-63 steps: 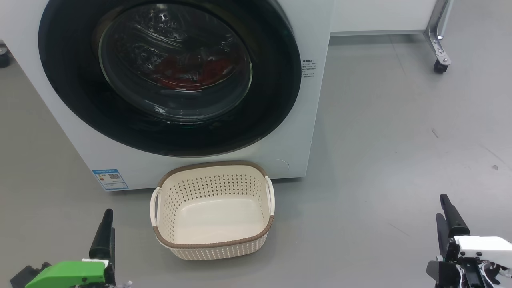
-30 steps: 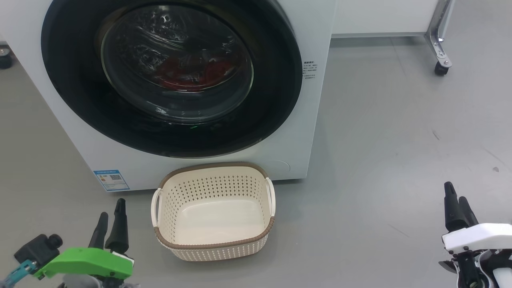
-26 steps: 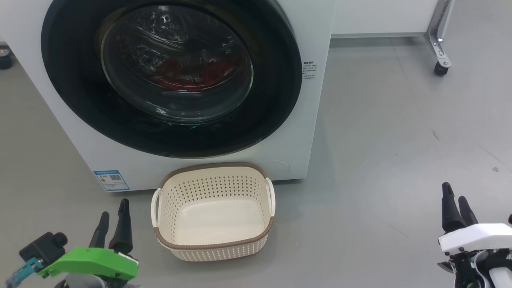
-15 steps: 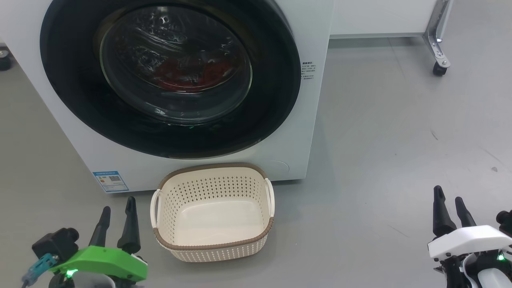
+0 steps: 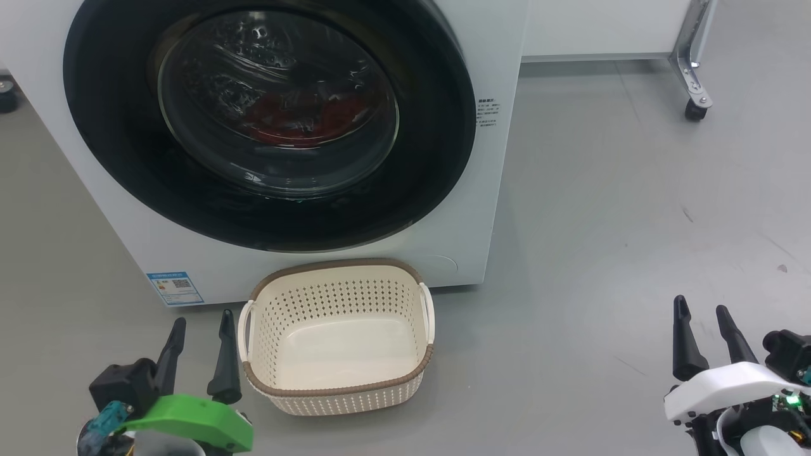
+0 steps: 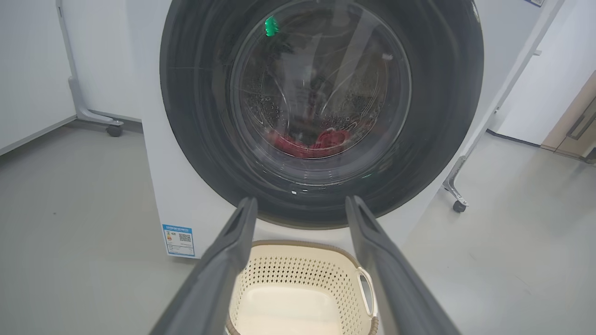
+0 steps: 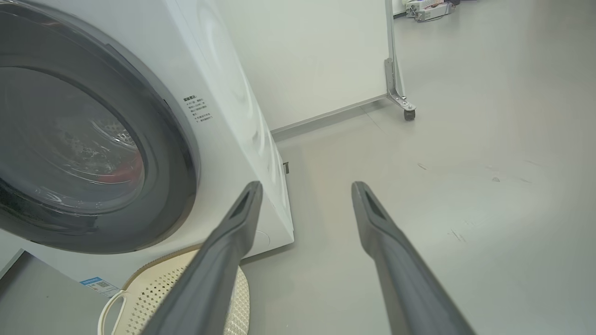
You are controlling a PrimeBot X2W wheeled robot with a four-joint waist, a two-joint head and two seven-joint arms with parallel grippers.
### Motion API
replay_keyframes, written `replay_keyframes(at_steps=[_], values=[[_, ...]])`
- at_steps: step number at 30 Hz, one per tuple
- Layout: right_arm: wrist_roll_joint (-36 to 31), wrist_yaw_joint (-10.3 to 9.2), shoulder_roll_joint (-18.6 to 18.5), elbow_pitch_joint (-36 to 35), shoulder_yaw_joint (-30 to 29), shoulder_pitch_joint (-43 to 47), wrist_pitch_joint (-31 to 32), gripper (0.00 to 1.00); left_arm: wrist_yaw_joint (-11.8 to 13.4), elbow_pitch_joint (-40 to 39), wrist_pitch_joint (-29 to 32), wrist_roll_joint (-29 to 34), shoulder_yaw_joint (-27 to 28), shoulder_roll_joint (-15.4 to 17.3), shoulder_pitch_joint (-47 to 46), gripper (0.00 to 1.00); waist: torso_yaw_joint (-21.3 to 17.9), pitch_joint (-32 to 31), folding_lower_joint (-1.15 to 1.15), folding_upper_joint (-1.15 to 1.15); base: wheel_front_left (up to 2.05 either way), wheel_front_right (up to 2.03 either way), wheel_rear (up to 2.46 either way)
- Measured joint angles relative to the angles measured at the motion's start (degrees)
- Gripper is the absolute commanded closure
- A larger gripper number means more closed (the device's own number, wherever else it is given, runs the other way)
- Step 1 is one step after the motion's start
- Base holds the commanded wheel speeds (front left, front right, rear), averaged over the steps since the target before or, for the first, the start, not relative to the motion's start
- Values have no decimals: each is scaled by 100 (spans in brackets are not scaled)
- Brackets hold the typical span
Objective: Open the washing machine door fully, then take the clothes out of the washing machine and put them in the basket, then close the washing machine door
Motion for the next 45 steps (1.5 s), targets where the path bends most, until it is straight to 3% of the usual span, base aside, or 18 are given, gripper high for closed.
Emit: replay_keyframes(at_steps=[19,45], values=[[-1162,-247,-118,-116,345,42,-326,0,252,-13,-322,1300,-256,-13,6,0,5,-37,0,0,0,0,0],[-1163,-297,-57,-104,344,86,-367,0,268,135,-337,1318,-176,-137,12,0,-3,-14,0,0,0,0,0]])
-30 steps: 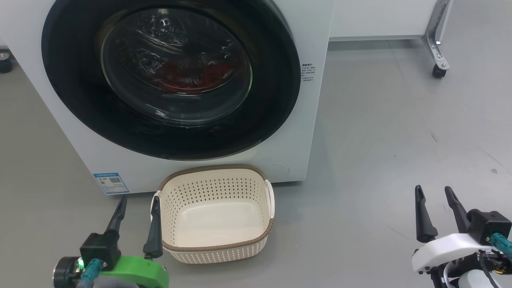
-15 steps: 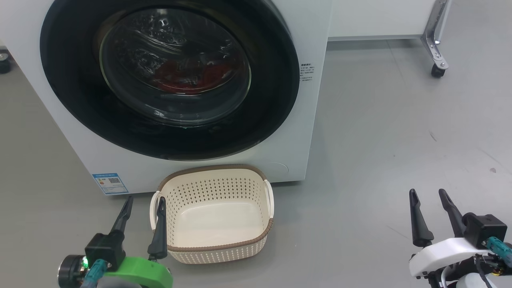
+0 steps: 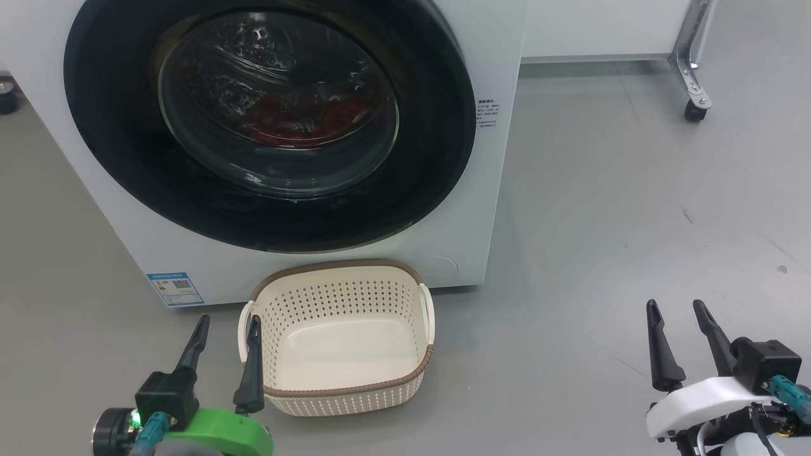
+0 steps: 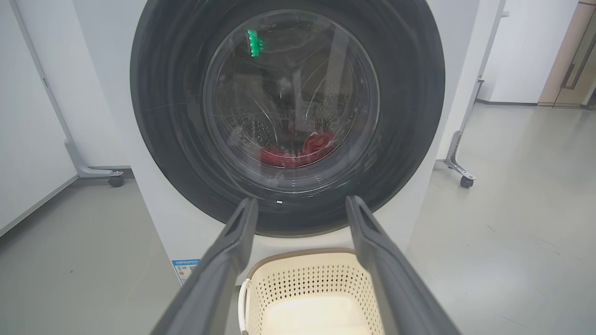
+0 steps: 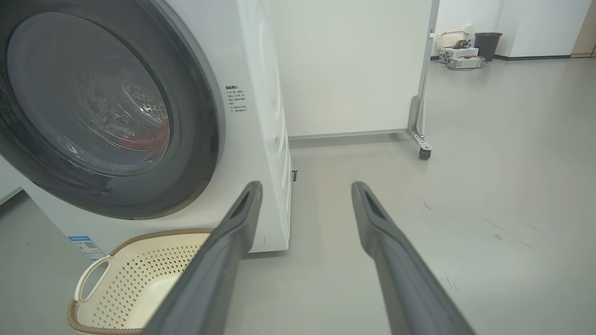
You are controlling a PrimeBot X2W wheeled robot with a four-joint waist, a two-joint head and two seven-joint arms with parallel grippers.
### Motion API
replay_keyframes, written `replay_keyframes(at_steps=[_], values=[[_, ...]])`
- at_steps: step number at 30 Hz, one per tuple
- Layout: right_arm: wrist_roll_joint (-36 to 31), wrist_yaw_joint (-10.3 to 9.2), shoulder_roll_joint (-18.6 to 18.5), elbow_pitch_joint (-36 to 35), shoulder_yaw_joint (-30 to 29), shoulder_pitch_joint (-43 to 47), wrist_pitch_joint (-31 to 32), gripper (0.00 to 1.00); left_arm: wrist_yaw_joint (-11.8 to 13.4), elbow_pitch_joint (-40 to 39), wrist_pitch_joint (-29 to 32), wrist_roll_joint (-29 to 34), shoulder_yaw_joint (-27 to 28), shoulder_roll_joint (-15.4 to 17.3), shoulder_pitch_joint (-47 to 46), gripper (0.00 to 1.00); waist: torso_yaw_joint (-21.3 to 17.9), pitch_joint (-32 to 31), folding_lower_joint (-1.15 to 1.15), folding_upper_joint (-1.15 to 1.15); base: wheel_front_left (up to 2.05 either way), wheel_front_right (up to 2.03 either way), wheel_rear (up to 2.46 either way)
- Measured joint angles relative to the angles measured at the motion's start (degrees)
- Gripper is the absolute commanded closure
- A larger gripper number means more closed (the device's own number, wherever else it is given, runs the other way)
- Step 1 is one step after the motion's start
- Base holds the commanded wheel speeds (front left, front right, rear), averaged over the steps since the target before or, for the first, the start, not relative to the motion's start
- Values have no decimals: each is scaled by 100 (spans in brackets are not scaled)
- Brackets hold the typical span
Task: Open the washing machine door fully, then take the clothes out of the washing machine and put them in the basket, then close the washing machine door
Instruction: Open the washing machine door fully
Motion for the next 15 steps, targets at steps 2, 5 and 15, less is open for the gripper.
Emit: replay_keyframes(at_steps=[2,5,15], values=[[0,0,3,0,0,0,0,0,0,12,1,1,9,-8,0,0,5,6,0,0,0,0,0],[0,0,3,0,0,0,0,0,0,24,1,25,18,-21,0,0,10,15,0,0,0,0,0],[1,8,4,1,0,0,0,100,0,55,0,62,51,-45,0,0,20,29,0,0,0,0,0]])
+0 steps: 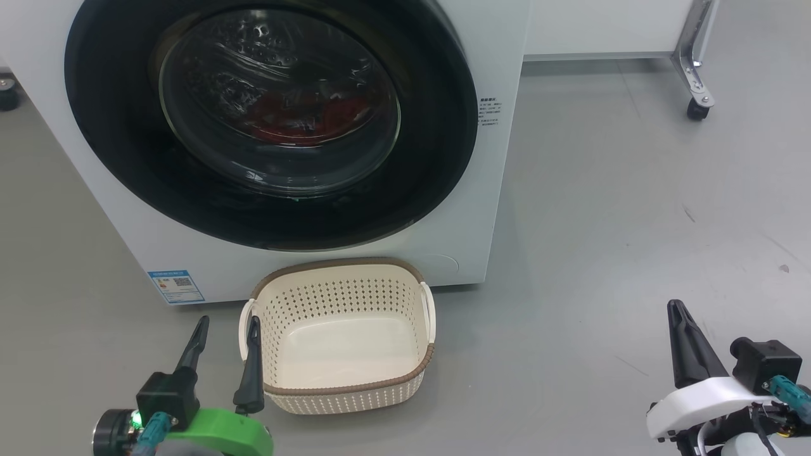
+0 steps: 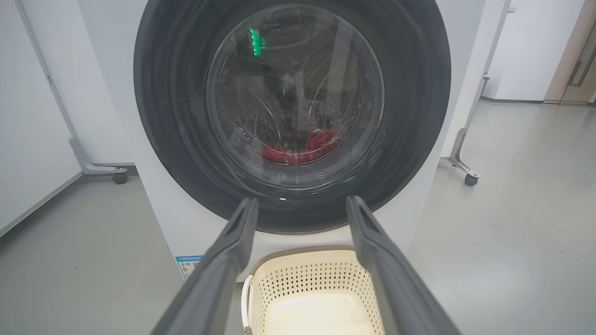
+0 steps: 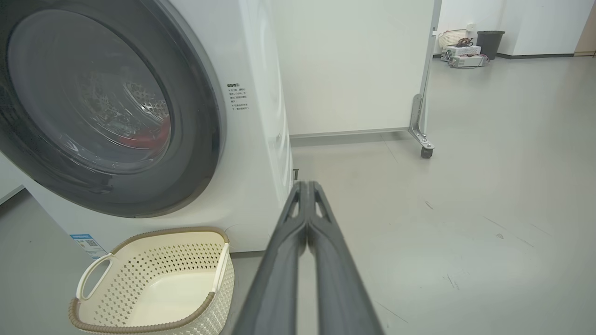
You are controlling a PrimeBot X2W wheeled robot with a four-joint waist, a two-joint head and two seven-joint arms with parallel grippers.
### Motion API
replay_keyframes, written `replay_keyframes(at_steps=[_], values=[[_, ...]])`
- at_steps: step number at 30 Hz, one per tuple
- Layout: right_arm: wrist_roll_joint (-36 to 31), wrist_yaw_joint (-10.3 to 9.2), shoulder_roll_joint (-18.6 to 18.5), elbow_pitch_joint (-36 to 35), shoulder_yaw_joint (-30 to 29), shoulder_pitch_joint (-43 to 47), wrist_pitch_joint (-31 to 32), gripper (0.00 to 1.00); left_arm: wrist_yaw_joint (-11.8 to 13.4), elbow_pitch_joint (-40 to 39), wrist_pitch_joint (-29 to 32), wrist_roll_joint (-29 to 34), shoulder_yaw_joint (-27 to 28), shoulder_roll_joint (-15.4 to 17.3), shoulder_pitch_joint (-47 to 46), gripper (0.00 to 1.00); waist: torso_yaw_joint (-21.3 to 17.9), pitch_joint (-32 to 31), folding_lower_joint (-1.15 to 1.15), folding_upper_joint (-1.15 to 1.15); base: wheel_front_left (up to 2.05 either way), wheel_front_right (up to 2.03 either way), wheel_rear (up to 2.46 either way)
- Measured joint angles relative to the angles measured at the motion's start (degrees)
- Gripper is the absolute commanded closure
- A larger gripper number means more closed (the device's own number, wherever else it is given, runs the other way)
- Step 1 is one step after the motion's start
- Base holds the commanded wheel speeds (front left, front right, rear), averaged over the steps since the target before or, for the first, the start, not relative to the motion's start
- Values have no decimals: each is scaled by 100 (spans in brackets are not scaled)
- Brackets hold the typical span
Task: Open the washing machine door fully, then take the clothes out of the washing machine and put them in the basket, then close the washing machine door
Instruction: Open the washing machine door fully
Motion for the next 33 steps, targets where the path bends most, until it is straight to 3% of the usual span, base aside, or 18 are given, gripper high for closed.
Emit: replay_keyframes(at_steps=[12,27,33], values=[[379,12,193,47,-193,1,0,100,0,11,1,1,51,-40,0,0,10,14,0,0,0,0,0],[2386,522,929,174,-968,-42,371,100,0,-46,0,25,51,-107,-8,0,60,238,0,0,0,0,0],[3205,709,992,209,-1251,-326,688,100,0,-115,0,158,32,-114,-39,0,74,433,0,0,0,0,0]])
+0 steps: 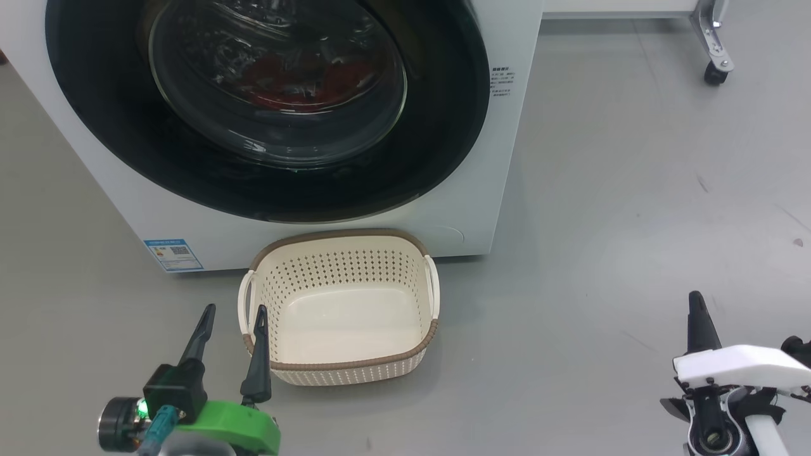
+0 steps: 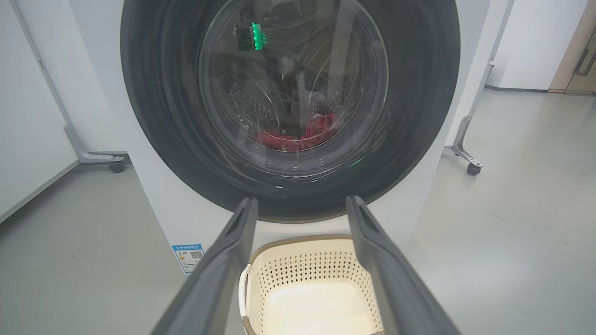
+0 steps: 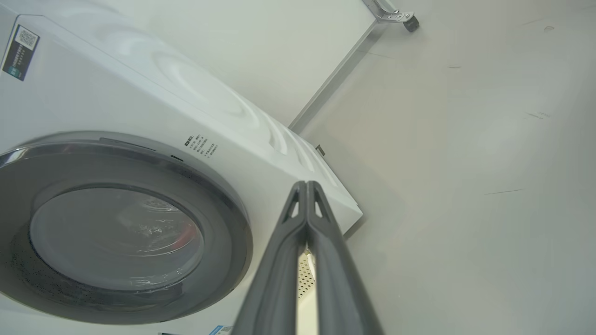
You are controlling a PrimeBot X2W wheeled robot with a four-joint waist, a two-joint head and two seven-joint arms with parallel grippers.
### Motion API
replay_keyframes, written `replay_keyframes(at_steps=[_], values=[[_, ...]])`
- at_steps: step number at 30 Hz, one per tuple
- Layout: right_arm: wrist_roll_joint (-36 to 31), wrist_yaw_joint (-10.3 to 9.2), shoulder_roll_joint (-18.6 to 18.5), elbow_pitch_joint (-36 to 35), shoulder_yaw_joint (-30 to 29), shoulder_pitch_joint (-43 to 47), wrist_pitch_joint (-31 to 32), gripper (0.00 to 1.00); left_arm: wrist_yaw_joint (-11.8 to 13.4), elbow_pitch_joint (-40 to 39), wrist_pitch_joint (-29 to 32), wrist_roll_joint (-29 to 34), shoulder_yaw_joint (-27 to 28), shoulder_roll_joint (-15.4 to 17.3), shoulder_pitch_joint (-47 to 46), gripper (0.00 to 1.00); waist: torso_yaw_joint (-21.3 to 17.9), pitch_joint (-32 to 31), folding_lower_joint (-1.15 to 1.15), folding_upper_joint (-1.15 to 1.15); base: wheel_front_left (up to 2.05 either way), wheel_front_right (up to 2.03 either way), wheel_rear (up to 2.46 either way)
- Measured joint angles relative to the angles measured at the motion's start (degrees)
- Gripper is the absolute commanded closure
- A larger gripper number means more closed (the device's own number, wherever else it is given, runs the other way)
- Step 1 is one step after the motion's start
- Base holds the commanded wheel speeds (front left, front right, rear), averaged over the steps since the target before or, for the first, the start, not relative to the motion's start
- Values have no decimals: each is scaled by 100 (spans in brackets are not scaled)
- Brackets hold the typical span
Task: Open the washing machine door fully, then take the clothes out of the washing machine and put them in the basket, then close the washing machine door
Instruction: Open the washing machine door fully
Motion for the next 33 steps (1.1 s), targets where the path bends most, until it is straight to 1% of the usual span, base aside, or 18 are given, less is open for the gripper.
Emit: replay_keyframes(at_steps=[3,4,5,7,11,14,17,22,24,29,33], values=[[635,99,79,1,-142,-218,241,100,0,-36,0,85,-4,-3,-115,0,4,108,0,0,0,0,0],[635,99,79,1,-142,-218,241,100,0,-36,0,85,-4,-3,-115,0,4,108,0,0,0,0,0],[1006,121,102,-1,-223,-365,412,100,0,-56,0,122,-16,-4,-191,0,7,185,0,0,0,0,0],[1350,143,108,1,-308,-519,573,100,0,-57,0,147,-59,-8,-258,0,16,262,0,0,0,0,0],[1953,152,107,0,-415,-894,980,100,0,-91,0,193,-93,-37,-404,0,52,420,0,0,0,0,0],[2568,151,107,-11,-555,-1262,1300,100,0,-125,0,202,-93,-53,-491,0,83,546,0,0,0,0,0],[2949,133,105,-11,-616,-1620,1602,100,0,-147,0,210,-101,-77,-567,0,111,684,0,0,0,0,0],[3403,-67,76,-12,-772,-2164,2004,100,1,-196,0,211,-111,-111,-715,0,170,937,0,0,0,0,0],[3433,-165,-8,-14,-775,-2386,2176,100,15,-232,0,219,-110,-125,-768,0,200,1044,0,0,0,0,0],[3749,-386,-189,-92,-832,-3022,2542,100,25,-318,0,257,-108,-172,-927,0,285,1325,0,0,0,0,0],[3817,-581,-381,-172,-822,-3559,2781,100,26,-414,-1,268,-120,-194,-1068,0,356,1570,0,0,0,0,0]])
